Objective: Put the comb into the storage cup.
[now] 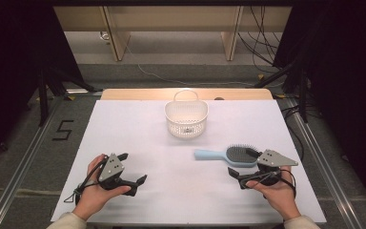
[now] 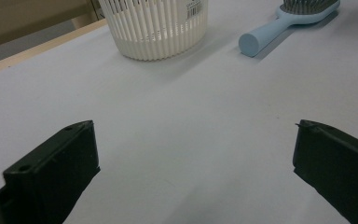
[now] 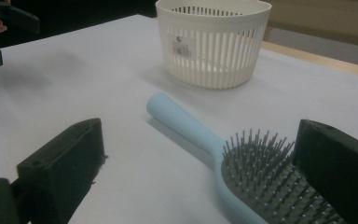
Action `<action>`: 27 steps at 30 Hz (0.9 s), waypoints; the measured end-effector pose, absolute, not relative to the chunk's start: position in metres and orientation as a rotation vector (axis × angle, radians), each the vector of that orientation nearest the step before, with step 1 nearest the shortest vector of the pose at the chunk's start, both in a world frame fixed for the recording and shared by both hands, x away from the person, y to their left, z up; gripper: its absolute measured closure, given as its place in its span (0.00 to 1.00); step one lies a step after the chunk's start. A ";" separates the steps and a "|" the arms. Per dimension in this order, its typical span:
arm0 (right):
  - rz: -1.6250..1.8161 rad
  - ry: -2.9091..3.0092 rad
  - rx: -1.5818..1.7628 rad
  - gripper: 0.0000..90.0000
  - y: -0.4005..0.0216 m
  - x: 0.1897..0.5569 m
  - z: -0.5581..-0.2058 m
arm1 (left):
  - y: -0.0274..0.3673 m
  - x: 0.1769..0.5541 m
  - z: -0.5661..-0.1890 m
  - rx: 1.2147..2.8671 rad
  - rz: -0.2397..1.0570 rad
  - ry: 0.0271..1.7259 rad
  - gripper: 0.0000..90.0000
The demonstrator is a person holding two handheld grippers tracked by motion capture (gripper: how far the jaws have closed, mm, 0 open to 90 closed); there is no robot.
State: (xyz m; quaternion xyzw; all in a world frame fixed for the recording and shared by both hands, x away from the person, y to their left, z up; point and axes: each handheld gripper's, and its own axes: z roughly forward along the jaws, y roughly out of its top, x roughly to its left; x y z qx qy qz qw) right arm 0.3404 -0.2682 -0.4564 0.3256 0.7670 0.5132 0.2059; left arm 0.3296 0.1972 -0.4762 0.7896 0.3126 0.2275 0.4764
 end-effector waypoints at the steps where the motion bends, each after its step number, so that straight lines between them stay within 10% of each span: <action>1: 1.430 2.136 0.909 0.04 -0.268 0.340 -0.456 | 0.197 0.330 -0.476 1.930 0.556 0.764 0.00; 12: 1.449 2.070 0.960 0.30 -0.265 0.340 -0.455 | 0.197 0.329 -0.476 1.930 0.559 0.765 0.00; 16: 1.496 2.105 0.915 0.70 -0.258 0.342 -0.453 | 0.196 0.330 -0.477 1.936 0.559 0.763 0.00; 21: 1.417 2.177 0.872 0.98 -0.241 0.352 -0.452 | 0.195 0.331 -0.478 1.940 0.558 0.764 0.00; 27: 1.318 2.236 0.902 1.00 -0.215 0.369 -0.451 | 0.193 0.331 -0.479 1.946 0.553 0.756 0.00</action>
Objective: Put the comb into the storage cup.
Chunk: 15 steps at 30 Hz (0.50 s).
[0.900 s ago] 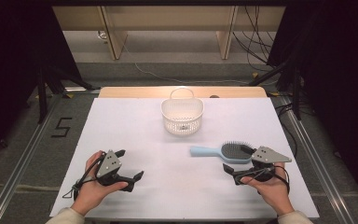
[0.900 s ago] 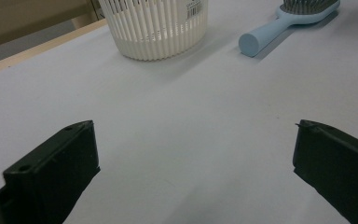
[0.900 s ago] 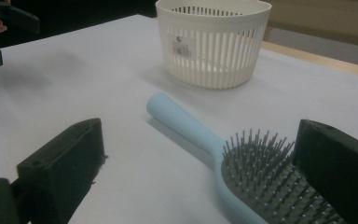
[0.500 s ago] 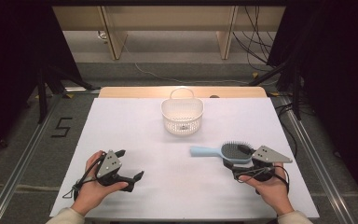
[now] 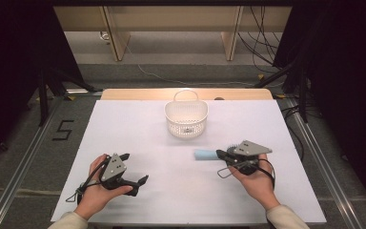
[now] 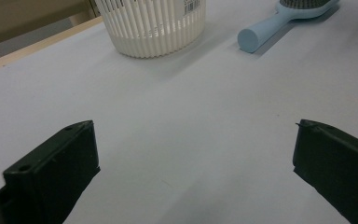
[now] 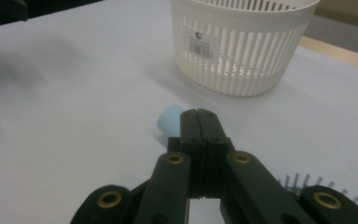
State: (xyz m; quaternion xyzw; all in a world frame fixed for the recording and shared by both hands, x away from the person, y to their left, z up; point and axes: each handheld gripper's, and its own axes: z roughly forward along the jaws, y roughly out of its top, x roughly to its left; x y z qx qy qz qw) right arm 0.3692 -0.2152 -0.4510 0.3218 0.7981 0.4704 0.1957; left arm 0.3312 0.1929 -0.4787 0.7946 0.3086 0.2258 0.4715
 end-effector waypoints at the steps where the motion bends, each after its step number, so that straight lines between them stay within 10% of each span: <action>1: 1.303 2.248 0.905 1.00 -0.211 0.373 -0.451 | 0.193 0.331 -0.478 1.945 0.554 0.753 0.00; 15: 1.040 2.362 1.058 1.00 -0.142 0.431 -0.463 | 0.194 0.331 -0.479 1.944 0.548 0.753 0.00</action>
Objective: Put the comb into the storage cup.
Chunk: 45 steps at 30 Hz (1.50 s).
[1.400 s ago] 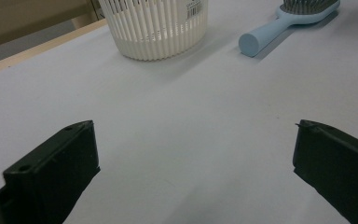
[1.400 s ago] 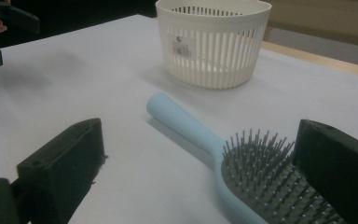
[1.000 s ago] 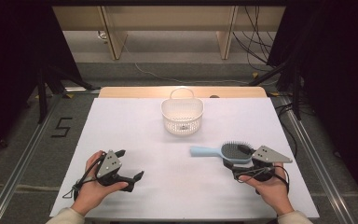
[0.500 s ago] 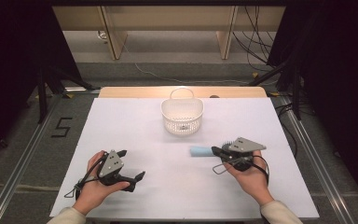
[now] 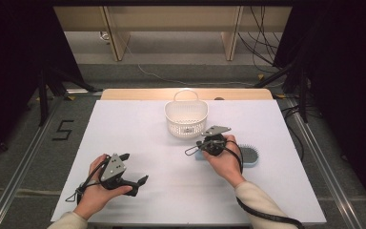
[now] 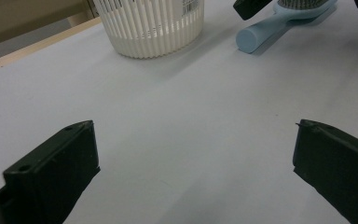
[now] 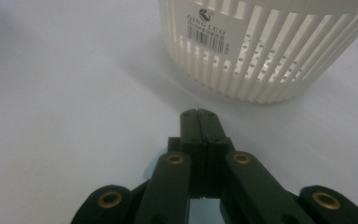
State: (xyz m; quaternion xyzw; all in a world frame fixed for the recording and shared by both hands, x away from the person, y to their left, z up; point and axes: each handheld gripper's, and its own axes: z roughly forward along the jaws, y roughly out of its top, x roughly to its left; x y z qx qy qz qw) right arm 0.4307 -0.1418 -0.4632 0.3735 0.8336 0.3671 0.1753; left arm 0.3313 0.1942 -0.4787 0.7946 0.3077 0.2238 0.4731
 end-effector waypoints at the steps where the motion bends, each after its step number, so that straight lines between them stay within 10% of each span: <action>1: 1.026 2.364 1.071 1.00 -0.140 0.433 -0.464 | 0.194 0.331 -0.479 1.944 0.548 0.754 0.00; 45: 0.564 2.789 0.921 1.00 -0.133 0.401 -0.464 | 0.196 0.331 -0.479 1.947 0.536 0.742 0.00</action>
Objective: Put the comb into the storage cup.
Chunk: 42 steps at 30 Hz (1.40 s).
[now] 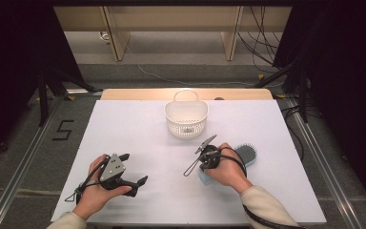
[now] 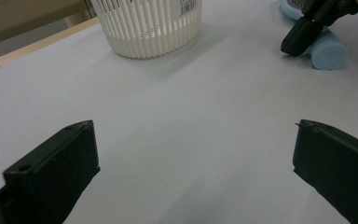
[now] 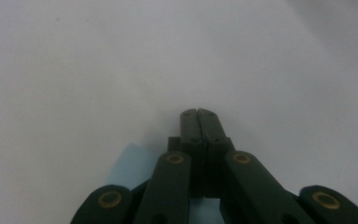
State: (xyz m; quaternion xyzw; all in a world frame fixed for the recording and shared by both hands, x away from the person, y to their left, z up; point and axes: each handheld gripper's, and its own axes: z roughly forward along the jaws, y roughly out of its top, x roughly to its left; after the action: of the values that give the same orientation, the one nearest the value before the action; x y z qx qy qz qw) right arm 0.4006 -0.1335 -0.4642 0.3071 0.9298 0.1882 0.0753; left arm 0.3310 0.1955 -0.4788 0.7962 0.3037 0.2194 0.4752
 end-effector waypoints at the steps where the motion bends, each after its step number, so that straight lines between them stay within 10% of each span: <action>1: 0.565 2.807 0.914 1.00 -0.137 0.396 -0.464 | 0.195 0.331 -0.479 1.949 0.531 0.741 0.00; 42: 0.528 2.886 1.166 1.00 -0.236 0.347 -0.459 | 0.192 0.330 -0.480 1.955 0.491 0.739 0.00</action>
State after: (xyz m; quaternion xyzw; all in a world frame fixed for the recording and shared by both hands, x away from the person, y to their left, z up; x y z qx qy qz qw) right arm 0.3472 -0.2358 -0.4586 0.3693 0.9141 0.1673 -0.0077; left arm 0.3298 0.1918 -0.4797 0.8003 0.3025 0.2008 0.4771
